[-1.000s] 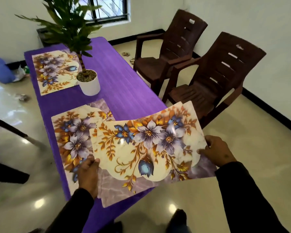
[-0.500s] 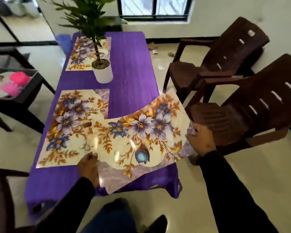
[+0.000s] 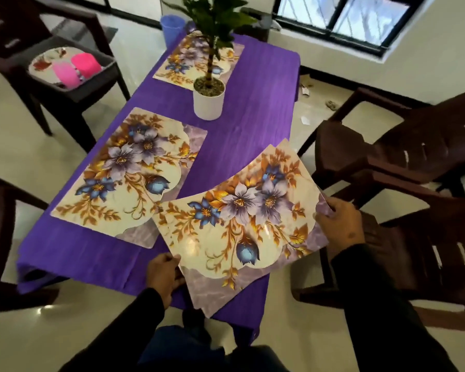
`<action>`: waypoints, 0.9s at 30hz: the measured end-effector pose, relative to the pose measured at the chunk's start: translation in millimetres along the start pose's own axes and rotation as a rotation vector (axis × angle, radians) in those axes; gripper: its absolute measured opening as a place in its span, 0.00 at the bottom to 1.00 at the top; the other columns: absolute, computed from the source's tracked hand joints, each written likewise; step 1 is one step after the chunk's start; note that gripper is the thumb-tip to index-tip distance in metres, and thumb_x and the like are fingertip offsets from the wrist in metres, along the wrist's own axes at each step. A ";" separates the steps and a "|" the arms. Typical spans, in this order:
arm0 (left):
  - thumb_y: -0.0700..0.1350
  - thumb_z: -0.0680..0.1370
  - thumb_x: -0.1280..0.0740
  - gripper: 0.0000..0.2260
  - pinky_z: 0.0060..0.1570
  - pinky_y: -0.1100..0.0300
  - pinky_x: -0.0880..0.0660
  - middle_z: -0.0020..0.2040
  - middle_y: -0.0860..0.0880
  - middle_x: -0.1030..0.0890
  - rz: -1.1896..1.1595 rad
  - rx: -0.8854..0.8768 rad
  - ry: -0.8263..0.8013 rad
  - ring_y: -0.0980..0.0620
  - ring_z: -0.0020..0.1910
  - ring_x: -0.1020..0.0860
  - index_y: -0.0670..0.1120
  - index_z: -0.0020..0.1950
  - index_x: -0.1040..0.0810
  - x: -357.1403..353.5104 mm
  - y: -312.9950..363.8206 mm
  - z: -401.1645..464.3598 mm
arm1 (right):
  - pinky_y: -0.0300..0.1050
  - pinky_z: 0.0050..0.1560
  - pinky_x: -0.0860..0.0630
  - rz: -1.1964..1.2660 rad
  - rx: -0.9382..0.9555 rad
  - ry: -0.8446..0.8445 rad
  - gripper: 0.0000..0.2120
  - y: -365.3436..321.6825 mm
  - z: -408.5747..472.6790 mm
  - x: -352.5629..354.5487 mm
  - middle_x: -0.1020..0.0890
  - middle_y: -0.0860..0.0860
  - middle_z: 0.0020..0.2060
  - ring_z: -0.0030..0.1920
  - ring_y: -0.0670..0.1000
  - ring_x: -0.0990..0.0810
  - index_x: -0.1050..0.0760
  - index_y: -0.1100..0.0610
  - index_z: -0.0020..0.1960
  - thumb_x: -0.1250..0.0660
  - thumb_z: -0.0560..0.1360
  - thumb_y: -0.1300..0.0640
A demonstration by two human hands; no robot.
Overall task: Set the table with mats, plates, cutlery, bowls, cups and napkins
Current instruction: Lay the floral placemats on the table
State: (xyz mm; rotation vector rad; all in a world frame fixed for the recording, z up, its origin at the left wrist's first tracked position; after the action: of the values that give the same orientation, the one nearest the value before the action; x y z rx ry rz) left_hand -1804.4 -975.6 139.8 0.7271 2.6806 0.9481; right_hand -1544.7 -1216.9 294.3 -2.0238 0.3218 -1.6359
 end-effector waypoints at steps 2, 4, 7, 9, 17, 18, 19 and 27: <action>0.36 0.83 0.36 0.04 0.32 0.52 0.18 0.45 0.39 0.16 0.015 0.023 0.003 0.43 0.39 0.18 0.38 0.50 0.23 -9.1 -3.1 -4.7 | 0.41 0.48 0.32 -0.006 0.012 -0.004 0.12 -3.1 17.9 3.3 0.18 0.56 0.46 0.42 0.52 0.25 0.21 0.67 0.60 0.32 0.77 0.64; 0.36 0.82 0.34 0.04 0.31 0.54 0.18 0.45 0.38 0.16 0.006 0.026 0.040 0.44 0.37 0.17 0.36 0.50 0.22 -12.8 -8.0 -5.6 | 0.44 0.49 0.30 -0.055 0.040 -0.046 0.13 -4.3 41.7 0.7 0.17 0.60 0.48 0.45 0.56 0.22 0.21 0.66 0.61 0.32 0.77 0.63; 0.38 0.82 0.34 0.06 0.35 0.52 0.17 0.46 0.37 0.15 -0.005 0.036 0.104 0.43 0.37 0.17 0.35 0.51 0.20 -21.1 -22.0 -7.3 | 0.54 0.55 0.25 -0.144 0.083 -0.110 0.12 -2.9 82.3 -4.4 0.17 0.64 0.51 0.51 0.64 0.20 0.21 0.66 0.58 0.32 0.77 0.62; 0.37 0.82 0.34 0.06 0.33 0.53 0.17 0.45 0.37 0.15 -0.034 0.031 0.164 0.44 0.36 0.17 0.35 0.50 0.20 -32.8 -28.9 -8.2 | 0.56 0.56 0.25 -0.187 0.134 -0.144 0.12 -2.5 112.8 -9.5 0.17 0.65 0.51 0.52 0.66 0.20 0.20 0.66 0.58 0.31 0.76 0.61; 0.37 0.78 0.28 0.04 0.33 0.53 0.19 0.41 0.40 0.17 -0.236 0.022 0.563 0.46 0.32 0.19 0.40 0.49 0.22 -74.7 -52.1 -11.1 | 0.54 0.58 0.27 -0.225 0.314 -0.355 0.15 -13.2 221.1 -57.7 0.18 0.64 0.55 0.55 0.66 0.21 0.21 0.64 0.61 0.29 0.76 0.60; 0.38 0.77 0.27 0.04 0.34 0.52 0.19 0.41 0.40 0.16 -0.251 0.016 0.607 0.46 0.33 0.19 0.39 0.49 0.21 -77.0 -53.2 -9.9 | 0.55 0.58 0.27 -0.248 0.349 -0.375 0.16 -13.6 231.9 -64.4 0.18 0.64 0.56 0.56 0.66 0.21 0.21 0.64 0.61 0.29 0.75 0.59; 0.38 0.77 0.27 0.04 0.36 0.52 0.19 0.42 0.39 0.16 -0.274 0.014 0.642 0.45 0.34 0.19 0.39 0.49 0.20 -80.3 -53.7 -10.3 | 0.55 0.58 0.27 -0.262 0.384 -0.394 0.17 -15.6 240.6 -69.5 0.19 0.65 0.57 0.57 0.67 0.22 0.21 0.64 0.61 0.28 0.75 0.58; 0.38 0.75 0.24 0.05 0.41 0.50 0.16 0.43 0.41 0.15 -0.328 0.027 0.768 0.44 0.38 0.16 0.40 0.45 0.19 -101.1 -49.7 -22.0 | 0.55 0.59 0.27 -0.309 0.514 -0.457 0.14 -27.3 277.1 -90.2 0.18 0.65 0.55 0.56 0.67 0.22 0.20 0.66 0.58 0.31 0.76 0.58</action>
State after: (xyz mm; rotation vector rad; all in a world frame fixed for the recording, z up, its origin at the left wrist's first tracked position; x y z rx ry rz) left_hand -1744.3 -1072.7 128.2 -0.1375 3.2911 1.2886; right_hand -1304.3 -1083.6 193.9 -2.0135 -0.5429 -1.1915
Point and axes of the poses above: each hand's wrist, its own z-axis towards the middle knuckle, its own x-axis out of the back of the hand, y = z × x, the point moved 2 cm from there along z, towards the middle knuckle
